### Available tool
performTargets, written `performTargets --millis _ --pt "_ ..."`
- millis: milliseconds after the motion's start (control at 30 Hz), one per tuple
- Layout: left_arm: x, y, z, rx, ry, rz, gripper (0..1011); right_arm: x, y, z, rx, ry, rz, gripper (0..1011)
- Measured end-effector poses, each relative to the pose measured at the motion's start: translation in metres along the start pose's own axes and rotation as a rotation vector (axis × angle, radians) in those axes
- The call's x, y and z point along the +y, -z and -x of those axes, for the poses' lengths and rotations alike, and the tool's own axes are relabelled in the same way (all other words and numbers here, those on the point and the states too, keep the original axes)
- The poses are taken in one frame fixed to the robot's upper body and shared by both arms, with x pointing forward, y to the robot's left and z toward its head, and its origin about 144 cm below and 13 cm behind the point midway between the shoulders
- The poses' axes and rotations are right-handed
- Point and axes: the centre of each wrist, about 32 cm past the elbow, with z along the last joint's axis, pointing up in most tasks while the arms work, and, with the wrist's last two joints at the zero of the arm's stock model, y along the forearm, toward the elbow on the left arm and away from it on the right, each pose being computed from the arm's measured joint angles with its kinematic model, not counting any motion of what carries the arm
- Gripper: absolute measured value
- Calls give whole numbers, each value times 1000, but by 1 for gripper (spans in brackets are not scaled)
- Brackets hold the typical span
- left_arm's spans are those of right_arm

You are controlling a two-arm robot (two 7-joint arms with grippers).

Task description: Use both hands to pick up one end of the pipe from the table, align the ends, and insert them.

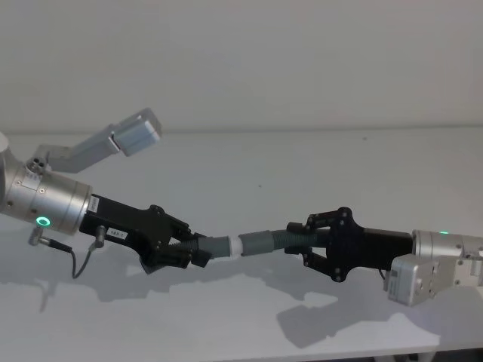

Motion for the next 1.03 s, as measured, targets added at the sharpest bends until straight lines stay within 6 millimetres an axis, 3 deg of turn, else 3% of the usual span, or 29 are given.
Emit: performTargets --millis 1033 --pt "-11 0 -1 10 26 -20 327 0 0 0 0 0 0 266"
